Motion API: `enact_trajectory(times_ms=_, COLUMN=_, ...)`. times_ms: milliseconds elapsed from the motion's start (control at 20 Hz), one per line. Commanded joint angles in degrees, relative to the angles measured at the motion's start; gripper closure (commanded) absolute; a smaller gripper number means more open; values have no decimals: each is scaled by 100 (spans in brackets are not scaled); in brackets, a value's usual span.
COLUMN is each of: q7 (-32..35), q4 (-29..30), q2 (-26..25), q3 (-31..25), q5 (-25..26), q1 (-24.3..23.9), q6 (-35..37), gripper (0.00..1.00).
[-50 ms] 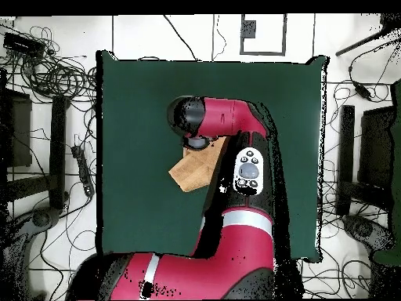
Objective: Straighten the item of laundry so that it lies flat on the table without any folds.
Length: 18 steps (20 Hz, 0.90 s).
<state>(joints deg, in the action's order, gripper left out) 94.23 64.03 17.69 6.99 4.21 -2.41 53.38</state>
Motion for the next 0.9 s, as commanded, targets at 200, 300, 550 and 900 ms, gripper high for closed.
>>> enact_trajectory(times_ms=200, q7=905, q4=936, q2=-189, q3=-659, q5=-190, q1=208, q6=-804, gripper=100)
enact_trajectory(times_ms=300, q7=995, q4=920, q2=-184, q3=-670, q5=-294, q1=216, q6=-748, gripper=100)
enact_trajectory(times_ms=550, q7=1276, q4=715, q2=-260, q3=-522, q5=-376, q1=396, q6=-611, gripper=100)
enact_trajectory(times_ms=900, q7=1776, q4=381, q2=-475, q3=-254, q5=-507, q1=690, q6=-123, gripper=100)
